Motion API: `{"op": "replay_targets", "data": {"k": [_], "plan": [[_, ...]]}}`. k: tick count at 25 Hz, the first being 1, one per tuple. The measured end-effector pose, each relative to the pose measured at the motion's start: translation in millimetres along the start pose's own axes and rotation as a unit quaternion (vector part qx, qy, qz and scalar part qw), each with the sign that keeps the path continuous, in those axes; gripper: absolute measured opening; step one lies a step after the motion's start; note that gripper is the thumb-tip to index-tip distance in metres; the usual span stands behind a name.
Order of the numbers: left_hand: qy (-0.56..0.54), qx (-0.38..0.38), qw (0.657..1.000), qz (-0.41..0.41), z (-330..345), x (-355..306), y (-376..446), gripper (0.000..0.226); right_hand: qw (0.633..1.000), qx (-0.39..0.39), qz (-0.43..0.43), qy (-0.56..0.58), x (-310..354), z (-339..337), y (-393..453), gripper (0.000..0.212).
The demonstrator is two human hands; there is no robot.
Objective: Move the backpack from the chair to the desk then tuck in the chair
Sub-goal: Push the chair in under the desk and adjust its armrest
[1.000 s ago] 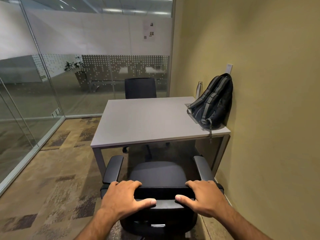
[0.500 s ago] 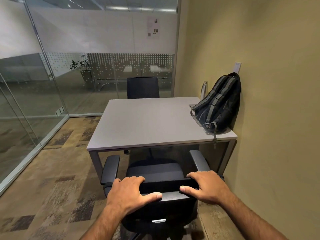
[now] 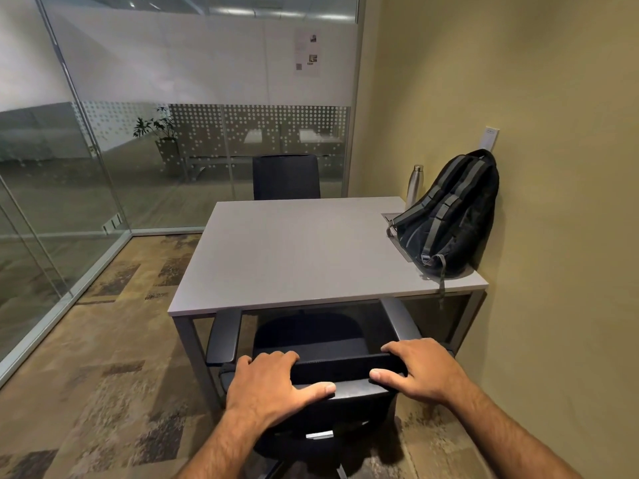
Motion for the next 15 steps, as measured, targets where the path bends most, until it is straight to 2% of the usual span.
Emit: {"op": "replay_targets", "data": {"k": [9, 15], "plan": [[0.001, 0.026, 1.000, -0.002, -5.5, -13.7, 27.7, 0.121, 1.000, -0.010, -0.023, 0.018, -28.5, -11.0, 31.0, 0.096], [-0.024, 0.007, 1.000, -0.001, -9.0, -3.9, 50.9, 0.109, 0.999, -0.007, -0.027, 0.019, -31.2, -11.4, 52.2, 0.098]]}}
Point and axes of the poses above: each hand's wrist, its own y-axis towards the middle knuckle, its own z-axis out of the palm, x = y × z, the point moved 4 cm from there along y, towards the middle knuckle, and after that the axes turned 14 degrees about y, right-handed, at the moved point
